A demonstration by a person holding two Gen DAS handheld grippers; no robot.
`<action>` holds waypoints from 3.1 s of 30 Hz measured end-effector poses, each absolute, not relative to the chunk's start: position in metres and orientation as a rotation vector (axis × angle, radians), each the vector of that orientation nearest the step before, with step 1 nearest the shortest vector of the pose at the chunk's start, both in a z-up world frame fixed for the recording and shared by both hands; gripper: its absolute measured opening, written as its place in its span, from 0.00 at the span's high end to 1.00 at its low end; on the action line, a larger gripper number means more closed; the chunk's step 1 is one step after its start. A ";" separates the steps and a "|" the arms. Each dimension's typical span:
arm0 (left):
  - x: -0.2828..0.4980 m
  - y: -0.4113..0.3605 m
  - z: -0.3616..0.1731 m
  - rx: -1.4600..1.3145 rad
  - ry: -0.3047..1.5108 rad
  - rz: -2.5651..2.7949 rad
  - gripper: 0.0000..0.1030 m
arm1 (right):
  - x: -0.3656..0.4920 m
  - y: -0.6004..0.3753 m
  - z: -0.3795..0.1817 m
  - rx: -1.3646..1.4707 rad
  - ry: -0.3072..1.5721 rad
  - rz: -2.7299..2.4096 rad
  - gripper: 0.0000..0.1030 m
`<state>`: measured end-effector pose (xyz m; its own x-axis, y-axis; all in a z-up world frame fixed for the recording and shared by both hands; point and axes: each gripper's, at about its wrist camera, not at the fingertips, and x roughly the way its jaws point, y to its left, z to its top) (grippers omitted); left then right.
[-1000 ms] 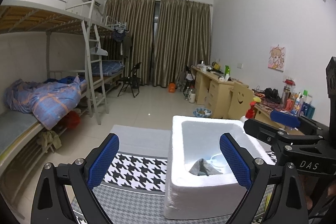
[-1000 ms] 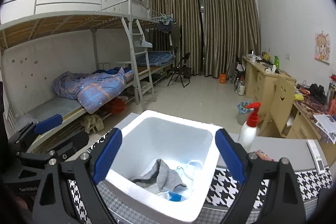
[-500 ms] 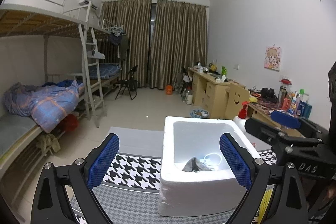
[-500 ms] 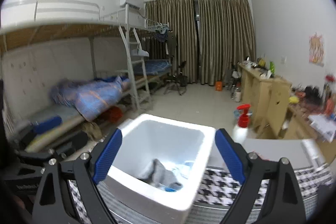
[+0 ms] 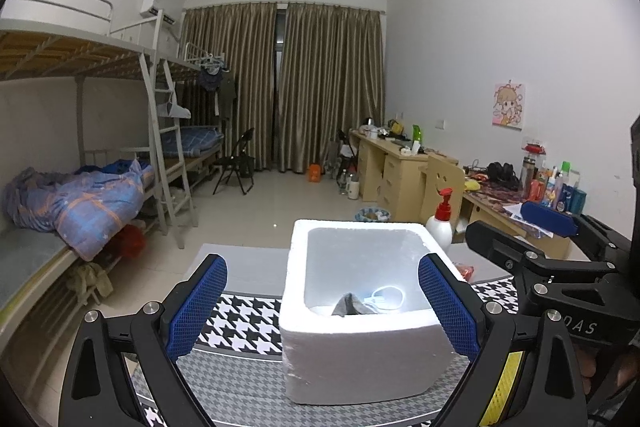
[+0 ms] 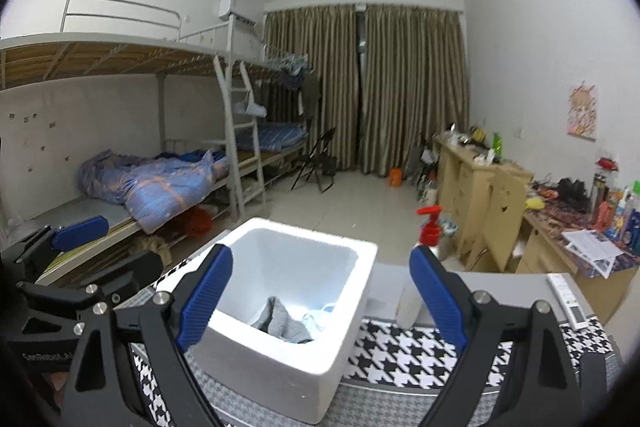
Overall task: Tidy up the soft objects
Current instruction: 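Withdraw both open tools from the box back toward the table, then move both tools toward the yellow mesh sleeve and green wrapped packet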
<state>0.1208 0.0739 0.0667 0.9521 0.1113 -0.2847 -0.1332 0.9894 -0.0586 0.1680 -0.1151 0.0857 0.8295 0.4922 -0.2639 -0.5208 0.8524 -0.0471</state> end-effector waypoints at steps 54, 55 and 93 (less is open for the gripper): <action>0.096 0.039 0.051 -0.071 0.297 0.030 0.01 | 0.146 -0.190 0.071 -0.069 0.283 0.425 0.01; 0.096 0.039 0.051 -0.071 0.299 0.027 0.01 | 0.145 -0.191 0.070 -0.072 0.281 0.424 0.01; 0.116 -0.012 0.010 -0.041 0.425 -0.168 0.01 | 0.140 -0.244 0.030 -0.081 0.354 0.290 0.01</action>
